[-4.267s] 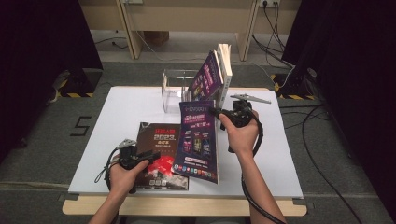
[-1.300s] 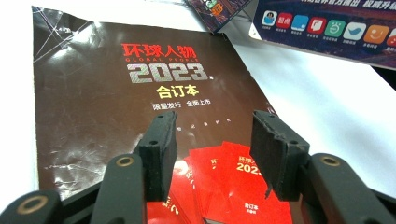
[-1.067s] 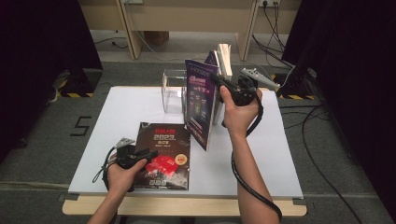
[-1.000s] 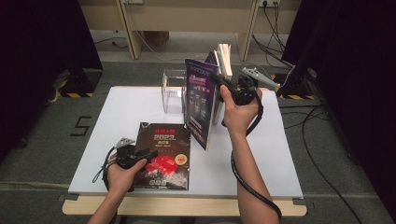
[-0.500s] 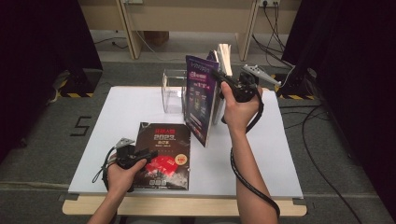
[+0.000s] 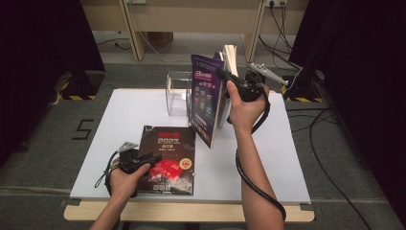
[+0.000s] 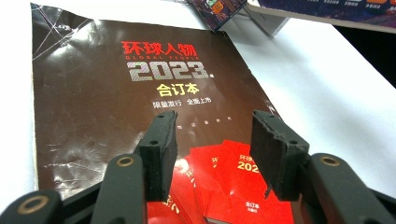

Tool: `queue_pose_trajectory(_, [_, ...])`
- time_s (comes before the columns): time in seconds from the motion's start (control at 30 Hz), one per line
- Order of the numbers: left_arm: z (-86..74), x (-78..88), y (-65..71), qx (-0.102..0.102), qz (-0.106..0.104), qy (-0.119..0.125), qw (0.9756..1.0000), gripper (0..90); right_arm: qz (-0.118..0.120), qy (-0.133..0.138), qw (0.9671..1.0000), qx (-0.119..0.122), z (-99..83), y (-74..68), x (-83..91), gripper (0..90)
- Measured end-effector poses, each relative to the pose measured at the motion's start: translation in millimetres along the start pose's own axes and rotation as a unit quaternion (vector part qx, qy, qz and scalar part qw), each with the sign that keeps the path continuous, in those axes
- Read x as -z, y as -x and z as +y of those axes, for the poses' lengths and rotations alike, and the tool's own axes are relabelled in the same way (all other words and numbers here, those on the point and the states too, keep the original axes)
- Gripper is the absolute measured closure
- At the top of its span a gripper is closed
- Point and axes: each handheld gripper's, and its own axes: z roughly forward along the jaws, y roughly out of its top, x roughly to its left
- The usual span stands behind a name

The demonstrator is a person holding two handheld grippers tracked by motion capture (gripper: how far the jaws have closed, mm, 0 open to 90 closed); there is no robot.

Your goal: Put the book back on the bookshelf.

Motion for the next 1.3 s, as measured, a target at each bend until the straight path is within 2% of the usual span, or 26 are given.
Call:
queue_pose_trajectory(0.4, [0.4,0.8,-0.8,0.001,0.0,0.001,1.0,50.1,-0.002,-0.001,0.9999,0.013,5.2,-2.8,-10.7,83.3])
queue_pose_trajectory(0.67, [0.2,0.8,-1.1,0.002,0.0,0.001,1.0,50.2,-0.004,0.003,0.9999,0.014,8.8,-3.0,-15.2,83.3])
queue_pose_trajectory(1.0, [0.0,0.6,-1.0,0.001,0.0,-0.001,1.0,50.2,-0.008,-0.006,0.9998,0.015,12.3,0.5,-22.1,83.2])
queue_pose_trajectory(1.3, [0.3,1.2,-1.7,0.003,0.001,0.002,1.0,50.4,-0.009,0.002,0.9999,0.014,14.4,1.2,-27.2,83.3])
